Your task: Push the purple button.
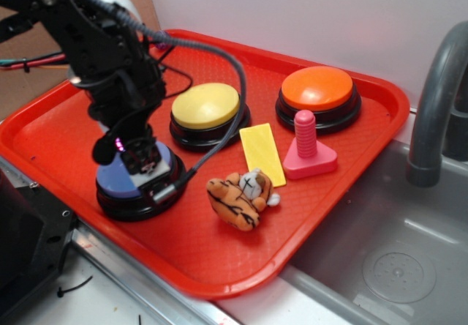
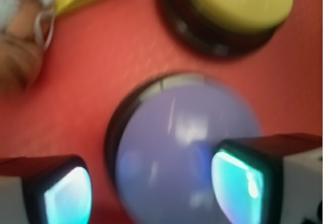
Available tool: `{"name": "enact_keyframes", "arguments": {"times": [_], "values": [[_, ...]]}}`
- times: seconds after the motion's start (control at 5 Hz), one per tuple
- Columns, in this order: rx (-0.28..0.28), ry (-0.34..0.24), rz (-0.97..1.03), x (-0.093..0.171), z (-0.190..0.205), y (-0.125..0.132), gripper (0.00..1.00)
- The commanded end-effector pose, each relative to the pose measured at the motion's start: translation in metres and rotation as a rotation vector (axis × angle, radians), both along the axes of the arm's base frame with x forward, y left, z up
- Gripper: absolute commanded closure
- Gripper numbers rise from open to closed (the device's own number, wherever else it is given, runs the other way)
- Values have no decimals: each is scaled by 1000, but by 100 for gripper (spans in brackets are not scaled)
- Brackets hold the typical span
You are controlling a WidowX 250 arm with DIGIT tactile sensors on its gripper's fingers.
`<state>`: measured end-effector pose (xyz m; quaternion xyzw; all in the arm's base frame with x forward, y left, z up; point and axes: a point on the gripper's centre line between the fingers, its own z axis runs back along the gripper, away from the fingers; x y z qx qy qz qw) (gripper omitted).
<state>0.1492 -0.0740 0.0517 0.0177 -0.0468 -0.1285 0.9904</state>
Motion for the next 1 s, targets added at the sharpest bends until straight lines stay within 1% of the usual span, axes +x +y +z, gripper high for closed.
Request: {"name": "enact_keyframes", "arguments": {"times": [0.0,0.2,0.4,0.6,0.8], "values": [[-18,64,33,2,-12,20,0],[-10,90,36,-1,-10,23,0],[26,119,45,-5,1,25,0],[30,102,59,-8,16,27,0],[21,89,66,-10,26,28,0]]}}
